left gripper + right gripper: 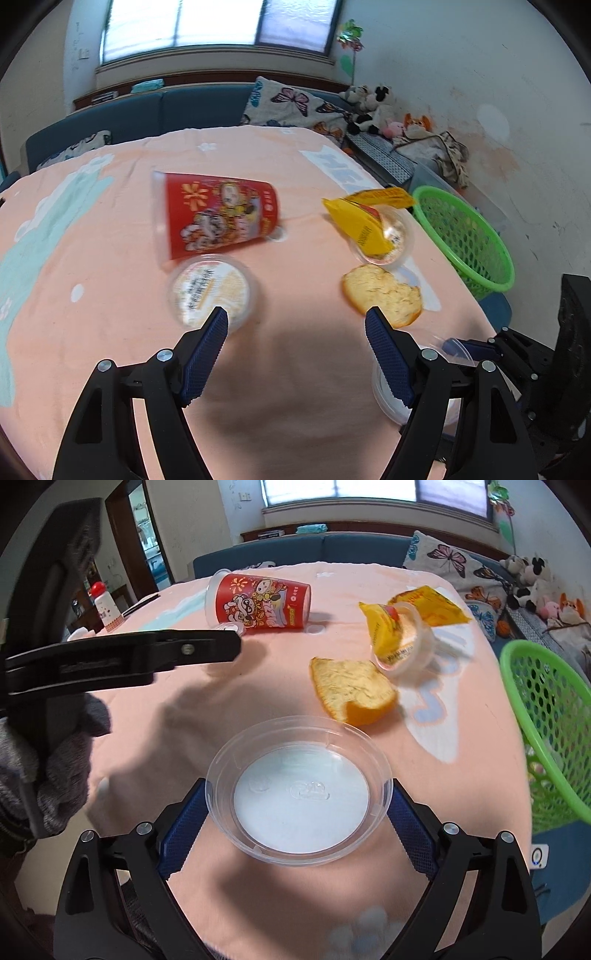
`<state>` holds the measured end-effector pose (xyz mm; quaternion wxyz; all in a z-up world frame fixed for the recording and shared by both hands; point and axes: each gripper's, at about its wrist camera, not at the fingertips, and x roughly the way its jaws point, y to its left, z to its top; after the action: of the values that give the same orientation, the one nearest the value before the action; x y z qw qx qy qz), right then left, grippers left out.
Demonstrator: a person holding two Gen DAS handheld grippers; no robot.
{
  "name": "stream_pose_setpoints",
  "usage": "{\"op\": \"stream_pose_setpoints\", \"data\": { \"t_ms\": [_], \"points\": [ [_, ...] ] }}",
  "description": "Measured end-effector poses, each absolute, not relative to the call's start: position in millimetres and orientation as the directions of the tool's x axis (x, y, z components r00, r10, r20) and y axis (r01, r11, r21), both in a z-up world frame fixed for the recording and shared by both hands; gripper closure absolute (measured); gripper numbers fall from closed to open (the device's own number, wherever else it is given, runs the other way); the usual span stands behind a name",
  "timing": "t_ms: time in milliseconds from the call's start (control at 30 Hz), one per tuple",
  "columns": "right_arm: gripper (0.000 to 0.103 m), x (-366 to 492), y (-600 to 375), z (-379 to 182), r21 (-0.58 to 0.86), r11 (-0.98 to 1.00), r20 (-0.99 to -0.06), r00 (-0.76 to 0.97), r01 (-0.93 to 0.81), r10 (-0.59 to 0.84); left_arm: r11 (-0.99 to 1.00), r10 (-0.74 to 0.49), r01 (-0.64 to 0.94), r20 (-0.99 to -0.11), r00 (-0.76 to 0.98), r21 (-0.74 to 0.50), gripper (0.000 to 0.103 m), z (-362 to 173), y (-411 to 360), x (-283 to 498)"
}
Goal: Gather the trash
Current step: 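Lift the clear lid with the right tool while the left tool grasps the bread crust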
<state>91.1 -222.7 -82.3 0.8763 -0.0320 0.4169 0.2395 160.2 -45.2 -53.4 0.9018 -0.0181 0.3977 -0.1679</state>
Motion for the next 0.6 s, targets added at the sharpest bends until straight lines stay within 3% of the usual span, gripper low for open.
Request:
{"op": "stream_pose_setpoints", "data": {
  "t_ms": [233,600],
  "points": [
    [0.011,67.6,-251.9,-69.9,0.158,0.899,-0.723,0.572,-0.409,0.388,0.919,-0.368,0.349,-0.725,0.582,-0.185,0.029,-59.0,-74.2,161.9],
    [0.011,54.6,-312.9,-58.6,0.154,0.945,-0.701,0.642,-0.289,0.311,0.878,-0.358,0.472,-0.757,0.547,-0.074,0.036,-73.5,-136.2,157.6]
  ]
}}
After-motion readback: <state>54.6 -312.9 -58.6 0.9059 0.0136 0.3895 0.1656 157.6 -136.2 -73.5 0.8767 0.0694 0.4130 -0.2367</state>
